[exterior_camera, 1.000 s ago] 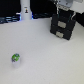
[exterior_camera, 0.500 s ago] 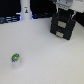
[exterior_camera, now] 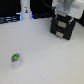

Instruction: Open the kcup holder, insert the kcup into the holder, and close the kcup holder

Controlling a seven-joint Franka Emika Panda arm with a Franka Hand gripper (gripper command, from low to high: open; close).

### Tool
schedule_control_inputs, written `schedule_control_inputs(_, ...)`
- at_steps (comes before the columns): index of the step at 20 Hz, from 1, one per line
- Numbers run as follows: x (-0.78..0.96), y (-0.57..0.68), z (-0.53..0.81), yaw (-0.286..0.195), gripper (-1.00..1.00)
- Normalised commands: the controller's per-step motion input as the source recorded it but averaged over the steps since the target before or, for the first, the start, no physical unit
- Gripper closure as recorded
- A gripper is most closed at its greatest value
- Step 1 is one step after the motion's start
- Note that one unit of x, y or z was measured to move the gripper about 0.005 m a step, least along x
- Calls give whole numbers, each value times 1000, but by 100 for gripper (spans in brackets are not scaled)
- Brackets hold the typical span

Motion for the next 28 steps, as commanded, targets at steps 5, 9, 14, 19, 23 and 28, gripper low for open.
schedule_control_inputs(5,-168,21,-137,-14,100)
schedule_control_inputs(9,12,-11,-5,-7,100)
schedule_control_inputs(14,199,-86,13,-12,100)
schedule_control_inputs(19,703,-144,93,-35,100)
schedule_control_inputs(23,949,-213,170,-51,100)
schedule_control_inputs(28,963,-248,136,-53,100)
